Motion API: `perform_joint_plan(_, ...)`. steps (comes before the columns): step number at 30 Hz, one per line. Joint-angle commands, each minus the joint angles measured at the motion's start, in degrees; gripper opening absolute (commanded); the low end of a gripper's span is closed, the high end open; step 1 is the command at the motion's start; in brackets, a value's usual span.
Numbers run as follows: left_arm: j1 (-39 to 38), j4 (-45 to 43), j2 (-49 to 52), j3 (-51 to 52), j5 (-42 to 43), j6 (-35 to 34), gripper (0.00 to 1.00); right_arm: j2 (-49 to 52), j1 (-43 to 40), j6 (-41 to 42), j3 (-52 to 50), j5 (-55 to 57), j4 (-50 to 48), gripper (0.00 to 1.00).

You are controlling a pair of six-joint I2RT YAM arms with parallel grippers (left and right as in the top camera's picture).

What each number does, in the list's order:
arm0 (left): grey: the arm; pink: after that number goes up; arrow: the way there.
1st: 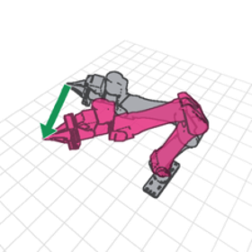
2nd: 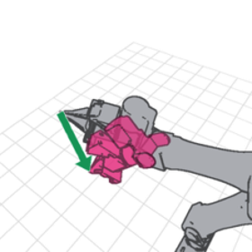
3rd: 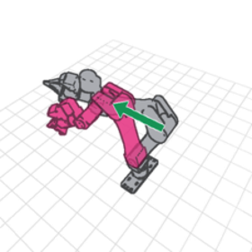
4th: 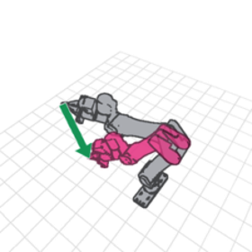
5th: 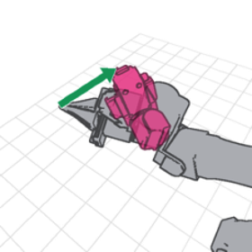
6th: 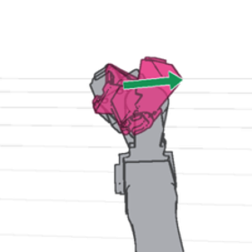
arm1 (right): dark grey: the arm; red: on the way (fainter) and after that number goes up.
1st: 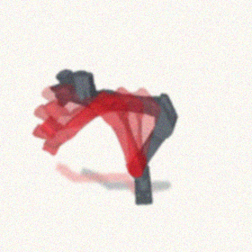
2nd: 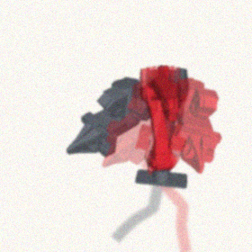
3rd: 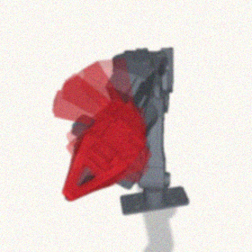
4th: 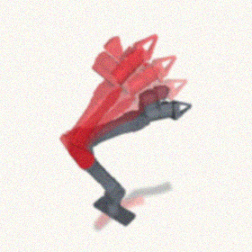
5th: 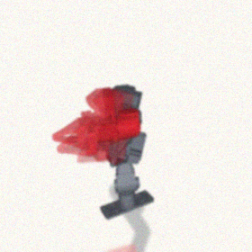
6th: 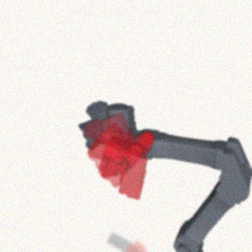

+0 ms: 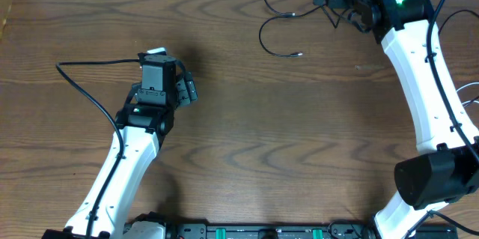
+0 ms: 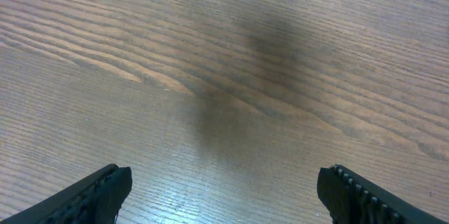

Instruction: Untangle cables

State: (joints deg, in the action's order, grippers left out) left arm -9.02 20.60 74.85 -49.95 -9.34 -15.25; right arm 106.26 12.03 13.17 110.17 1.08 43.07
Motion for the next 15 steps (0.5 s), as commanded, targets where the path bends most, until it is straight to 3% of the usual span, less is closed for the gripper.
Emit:
perform_joint_plan(1,0.3,0.1,0.3,-0.5,-0.3,-0.5,0.89,0.6,0.5,-0.4,-0.2,0.5,0.2,0.99)
perform_joint_plan(10,0.2,5.4,-0.9,0.0,-0.1,-0.5,0.9,0.6,0.5,-0.4,-0.2,0.5,0.2,0.99)
perform_joint_plan(15,0.2,3.6,-5.3,4.6,0.1,-1.2,0.9,0.6,0.5,-0.4,-0.2,0.5,0.2,0.99)
